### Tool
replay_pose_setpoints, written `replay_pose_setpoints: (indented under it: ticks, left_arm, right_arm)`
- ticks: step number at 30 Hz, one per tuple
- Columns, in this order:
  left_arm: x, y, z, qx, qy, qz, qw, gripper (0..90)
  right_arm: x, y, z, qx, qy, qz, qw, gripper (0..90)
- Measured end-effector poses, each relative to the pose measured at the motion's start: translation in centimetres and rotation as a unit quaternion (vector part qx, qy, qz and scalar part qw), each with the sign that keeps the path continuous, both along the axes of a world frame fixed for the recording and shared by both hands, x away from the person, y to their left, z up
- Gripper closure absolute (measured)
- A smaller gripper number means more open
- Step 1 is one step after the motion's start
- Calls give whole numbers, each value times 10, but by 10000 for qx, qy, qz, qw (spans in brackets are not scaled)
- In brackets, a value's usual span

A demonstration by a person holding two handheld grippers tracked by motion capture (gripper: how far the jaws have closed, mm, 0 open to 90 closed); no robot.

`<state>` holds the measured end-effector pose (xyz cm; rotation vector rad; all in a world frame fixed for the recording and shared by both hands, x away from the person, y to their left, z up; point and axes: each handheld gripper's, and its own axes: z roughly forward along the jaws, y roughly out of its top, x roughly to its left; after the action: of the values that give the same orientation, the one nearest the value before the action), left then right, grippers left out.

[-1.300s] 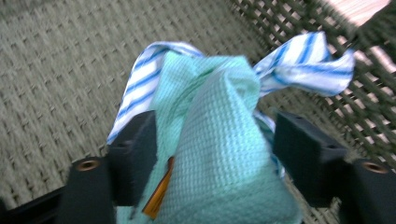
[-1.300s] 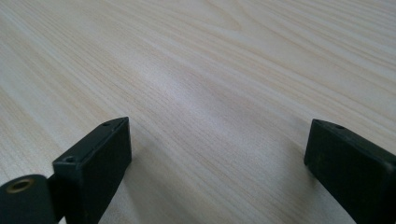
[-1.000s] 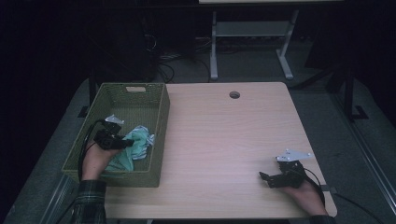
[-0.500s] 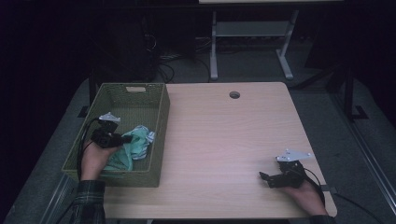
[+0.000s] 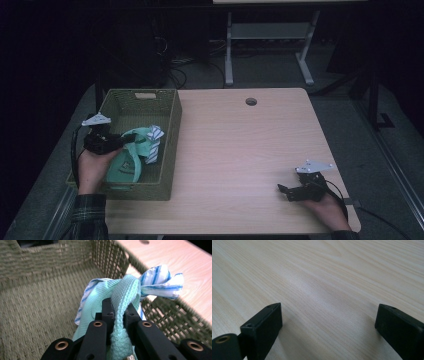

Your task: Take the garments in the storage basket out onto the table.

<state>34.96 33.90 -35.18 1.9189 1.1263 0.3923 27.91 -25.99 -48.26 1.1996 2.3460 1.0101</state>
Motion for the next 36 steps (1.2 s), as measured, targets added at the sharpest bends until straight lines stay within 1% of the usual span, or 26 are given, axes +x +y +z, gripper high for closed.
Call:
replay_pose_setpoints:
  ticks: [1,2,3,8,9,11,13,14,16,17,18,21,23,24,25,26,30,36]
  left_arm:
    - [0,0,0,0,0,0,10000,824]
    - [-1,0,4,-39,-80,-7,10000,824]
    - [-1,0,4,-39,-80,-7,10000,824]
    - [-2,-1,19,-198,-189,-118,9996,824]
    - [-2,-1,19,-198,-189,-118,9996,824]
    - [-2,-2,24,-286,-242,-130,9992,824]
    - [-2,-2,28,-332,-280,-156,9989,824]
    - [-3,-3,32,-440,-336,-183,9983,824]
    - [-3,-3,35,-462,-375,-223,9980,824]
    - [-4,-4,41,-529,-439,-266,9973,824]
    - [-4,-4,41,-529,-439,-266,9973,824]
    - [-7,-5,51,-599,-523,-317,9963,824]
    - [-8,-6,56,-611,-574,-355,9959,824]
    - [-9,-7,61,-640,-624,-382,9953,824]
    - [-9,-7,61,-640,-624,-382,9953,824]
    - [-9,-8,63,-693,-649,-402,9947,824]
    - [-10,-13,73,-754,-659,-530,9936,824]
    - [-10,-23,83,-732,-705,-639,9928,824]
  right_arm:
    - [0,0,0,0,0,0,10000,71]
    - [0,0,0,-9,-2,7,10000,71]
    - [0,0,0,-9,-2,7,10000,71]
    - [0,0,0,-6,-11,9,10000,72]
    - [0,0,0,0,-11,1,10000,72]
    - [0,0,0,-8,-12,6,10000,72]
    - [0,0,0,-12,-10,5,10000,72]
    - [0,0,0,-13,-12,6,10000,72]
    - [0,0,0,-10,-10,2,10000,72]
    - [0,0,0,-4,9,-6,10000,72]
    - [0,0,0,-4,9,-6,10000,72]
    - [0,0,0,-5,7,-4,10000,72]
    - [0,0,0,1,10,-9,10000,72]
    - [0,0,0,-3,8,-6,10000,72]
    - [0,0,0,-3,8,-6,10000,72]
    - [0,0,0,-5,-3,-4,10000,72]
    - [0,0,0,-10,-11,1,10000,72]
    - [0,0,0,-7,-7,-4,10000,72]
